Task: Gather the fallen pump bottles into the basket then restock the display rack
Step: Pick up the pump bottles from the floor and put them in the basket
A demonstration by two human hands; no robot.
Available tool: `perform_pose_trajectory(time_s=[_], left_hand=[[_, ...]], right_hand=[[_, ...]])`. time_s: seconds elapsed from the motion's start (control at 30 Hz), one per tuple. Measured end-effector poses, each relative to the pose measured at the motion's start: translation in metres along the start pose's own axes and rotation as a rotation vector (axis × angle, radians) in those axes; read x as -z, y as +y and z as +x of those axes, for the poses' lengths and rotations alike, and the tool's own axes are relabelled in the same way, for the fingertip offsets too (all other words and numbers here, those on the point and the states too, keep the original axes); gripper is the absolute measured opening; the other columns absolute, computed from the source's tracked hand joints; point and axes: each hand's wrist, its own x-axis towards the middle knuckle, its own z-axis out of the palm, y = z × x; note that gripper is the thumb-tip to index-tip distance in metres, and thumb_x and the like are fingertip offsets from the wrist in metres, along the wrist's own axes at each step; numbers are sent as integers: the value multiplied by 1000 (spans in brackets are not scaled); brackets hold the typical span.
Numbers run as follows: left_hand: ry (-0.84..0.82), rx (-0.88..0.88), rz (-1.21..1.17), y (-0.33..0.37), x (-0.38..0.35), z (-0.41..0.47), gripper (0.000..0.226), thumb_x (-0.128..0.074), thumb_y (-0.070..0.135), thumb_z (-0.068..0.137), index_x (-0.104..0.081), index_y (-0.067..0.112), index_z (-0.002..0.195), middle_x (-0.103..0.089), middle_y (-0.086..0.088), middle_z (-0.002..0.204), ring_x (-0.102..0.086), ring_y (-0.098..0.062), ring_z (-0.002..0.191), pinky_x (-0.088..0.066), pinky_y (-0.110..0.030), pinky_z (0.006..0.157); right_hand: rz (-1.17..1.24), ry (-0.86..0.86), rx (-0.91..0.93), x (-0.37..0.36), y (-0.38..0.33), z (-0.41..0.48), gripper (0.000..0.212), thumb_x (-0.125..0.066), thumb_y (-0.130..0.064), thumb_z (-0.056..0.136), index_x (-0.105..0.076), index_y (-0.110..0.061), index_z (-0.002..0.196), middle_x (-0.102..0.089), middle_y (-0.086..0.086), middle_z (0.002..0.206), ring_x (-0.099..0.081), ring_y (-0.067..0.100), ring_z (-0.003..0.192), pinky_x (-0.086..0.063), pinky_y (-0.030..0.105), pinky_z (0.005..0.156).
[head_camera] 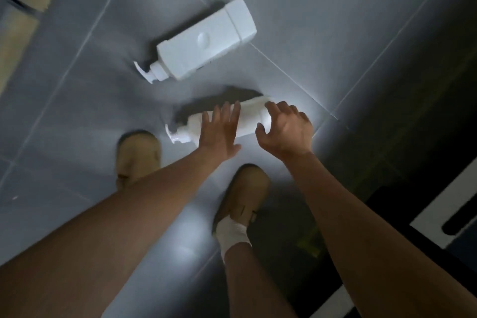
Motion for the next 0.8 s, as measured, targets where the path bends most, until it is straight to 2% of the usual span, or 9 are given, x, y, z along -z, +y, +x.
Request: perform_pose_trajectory(time_s=[0.13,0.23,0.3,0.37,0.47,0.57,0.63,0.7,0.8], left_hand=[[2,1,49,5,-31,29,91,-71,37,76,-16,12,144,-43,-12,130,-48,-28,114,-41,-42,96],[58,-49,32,-6,-38,31,87,-76,30,69,-31,10,140,-48,-12,127,-52,-29,110,-44,-42,89],[86,-57,81,-24,-39,23,87,-81,29,60,-40,11,135,-55,-10,120,-56,-27,103,-45,-39,84],[150,-68,103,-50,-39,11,83,-83,24,45,-53,12,122,-60,-8,104,-59,-26,87,-47,-36,75],[223,-125,125,-95,-38,-9,70,-78,15,41,-59,10,109,-63,-9,90,-60,-28,74,-50,-34,68],[209,-165,181,-142,-41,-23,88,-89,19,27,-60,12,110,-64,-8,94,-62,-28,79,-52,-39,74],[204,-181,200,-163,-48,-25,104,-91,21,23,-48,15,117,-63,-7,100,-62,-27,87,-49,-42,84],[241,-193,172,-172,-58,-27,105,-90,21,24,-43,16,118,-63,-8,105,-62,-29,93,-47,-44,90],[302,-162,64,-170,-77,-35,107,-89,22,23,-47,16,121,-63,-10,114,-59,-34,105,-45,-49,95]], right_hand=[[-15,45,77,-32,13,26,47,-59,-37,77,-63,-8,114,-69,13,103,-66,32,89,-52,37,78],[-34,49,151,-33,7,48,44,-60,-35,80,-62,-9,116,-69,13,105,-65,32,92,-50,37,82],[-32,42,209,-25,-9,61,43,-61,-32,80,-61,-8,117,-67,13,105,-64,33,92,-49,38,82],[-56,11,282,-16,-29,74,46,-61,-30,81,-58,-8,121,-65,13,109,-62,34,96,-48,38,83],[-95,7,424,-10,-60,91,55,-65,-28,79,-52,-6,128,-61,17,118,-59,37,104,-48,43,84],[-151,-38,529,-10,-93,116,69,-67,-28,79,-38,-8,139,-46,16,136,-45,35,123,-42,44,97],[-235,-68,587,-13,-113,137,80,-68,-31,79,-26,-11,145,-33,14,146,-31,33,135,-30,45,109],[-334,-92,611,-20,-126,153,91,-70,-31,78,-17,-12,149,-26,15,150,-20,34,141,-18,49,115],[-464,-101,635,-34,-135,164,98,-74,-24,74,-13,-12,150,-30,17,146,-23,36,139,-12,54,115]])
